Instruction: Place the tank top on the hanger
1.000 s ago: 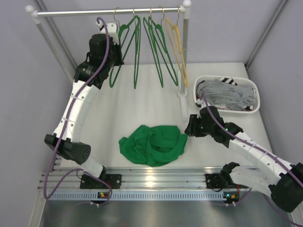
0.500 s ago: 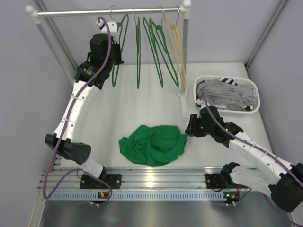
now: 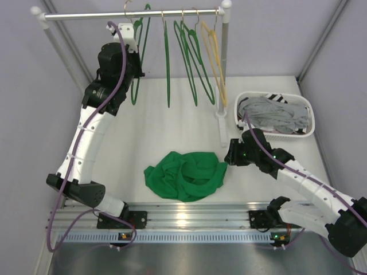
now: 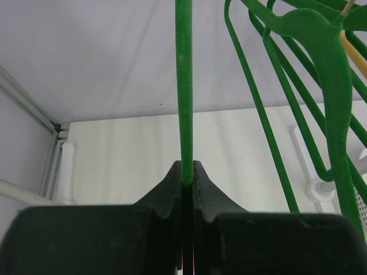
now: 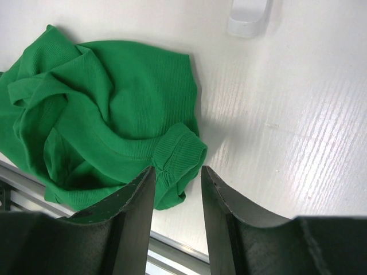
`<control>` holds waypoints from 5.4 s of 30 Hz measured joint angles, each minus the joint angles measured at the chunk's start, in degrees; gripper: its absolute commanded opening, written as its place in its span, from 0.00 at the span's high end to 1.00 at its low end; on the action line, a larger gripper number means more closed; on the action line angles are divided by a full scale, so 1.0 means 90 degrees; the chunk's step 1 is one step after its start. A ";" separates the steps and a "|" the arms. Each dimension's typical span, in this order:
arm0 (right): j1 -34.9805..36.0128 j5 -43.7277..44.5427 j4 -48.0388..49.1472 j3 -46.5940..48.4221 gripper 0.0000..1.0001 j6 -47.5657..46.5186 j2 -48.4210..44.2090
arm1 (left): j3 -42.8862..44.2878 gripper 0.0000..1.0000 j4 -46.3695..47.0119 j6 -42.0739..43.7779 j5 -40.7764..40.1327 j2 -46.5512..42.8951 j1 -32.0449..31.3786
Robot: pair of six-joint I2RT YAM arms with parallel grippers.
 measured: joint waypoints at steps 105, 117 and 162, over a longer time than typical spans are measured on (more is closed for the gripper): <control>0.1639 0.1819 -0.0005 -0.0605 0.81 0.1151 0.1144 | -0.5051 1.00 -0.2620 -0.0731 0.3653 -0.3130 -0.2805; 0.1617 0.1800 0.0049 -0.0692 0.99 0.1015 0.1037 | -0.4728 1.00 -0.2696 -0.0588 0.3774 -0.2883 -0.2858; 0.1333 0.1809 -0.0729 0.0279 1.00 0.0418 0.0342 | -0.4539 1.00 -0.2761 -0.0328 0.3835 -0.2591 -0.3373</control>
